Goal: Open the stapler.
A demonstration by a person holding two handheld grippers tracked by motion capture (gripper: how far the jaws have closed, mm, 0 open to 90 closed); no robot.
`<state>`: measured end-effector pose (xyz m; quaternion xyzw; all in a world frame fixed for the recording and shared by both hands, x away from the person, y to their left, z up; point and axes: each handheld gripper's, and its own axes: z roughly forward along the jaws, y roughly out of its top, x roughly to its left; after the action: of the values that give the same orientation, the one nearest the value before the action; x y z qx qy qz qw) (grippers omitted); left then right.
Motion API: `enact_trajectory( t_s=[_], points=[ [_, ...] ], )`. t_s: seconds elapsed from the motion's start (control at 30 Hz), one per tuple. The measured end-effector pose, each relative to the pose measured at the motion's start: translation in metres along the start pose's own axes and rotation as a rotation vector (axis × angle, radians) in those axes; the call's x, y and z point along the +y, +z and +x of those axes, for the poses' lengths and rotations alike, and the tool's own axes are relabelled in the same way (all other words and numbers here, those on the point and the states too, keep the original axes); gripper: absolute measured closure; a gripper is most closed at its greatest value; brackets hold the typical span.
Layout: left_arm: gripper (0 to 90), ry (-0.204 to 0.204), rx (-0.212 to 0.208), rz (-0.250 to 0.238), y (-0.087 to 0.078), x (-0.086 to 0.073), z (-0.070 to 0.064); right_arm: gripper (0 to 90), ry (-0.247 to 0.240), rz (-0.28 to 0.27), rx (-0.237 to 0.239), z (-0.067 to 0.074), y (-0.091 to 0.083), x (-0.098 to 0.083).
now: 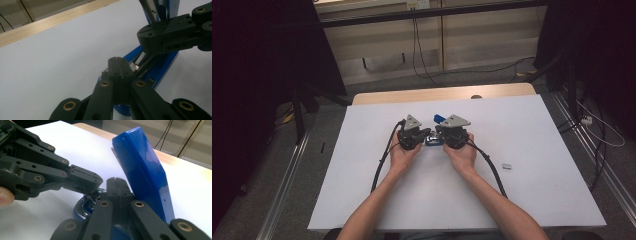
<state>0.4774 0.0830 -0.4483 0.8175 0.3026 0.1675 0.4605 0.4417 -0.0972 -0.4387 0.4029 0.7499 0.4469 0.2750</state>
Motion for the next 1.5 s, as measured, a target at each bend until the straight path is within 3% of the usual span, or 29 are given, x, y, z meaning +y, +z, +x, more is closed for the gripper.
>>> enact_trajectory(
  t_s=[0.63, 1.1, 1.5],
  points=[
    [90.0, 0.000, -0.002, -0.005, 0.000, 0.000, 0.001, 90.0, 0.021, -0.006, 0.000, -0.004, -0.003, 0.001],
    [90.0, -0.009, -0.010, -0.011, 0.000, -0.001, 0.002, 90.0, 0.042, -0.021, -0.026, -0.007, -0.006, 0.003],
    [90.0, 0.007, -0.006, -0.007, 0.000, -0.001, 0.000, 90.0, 0.048, -0.029, -0.036, -0.013, -0.012, 0.005]
  ],
)
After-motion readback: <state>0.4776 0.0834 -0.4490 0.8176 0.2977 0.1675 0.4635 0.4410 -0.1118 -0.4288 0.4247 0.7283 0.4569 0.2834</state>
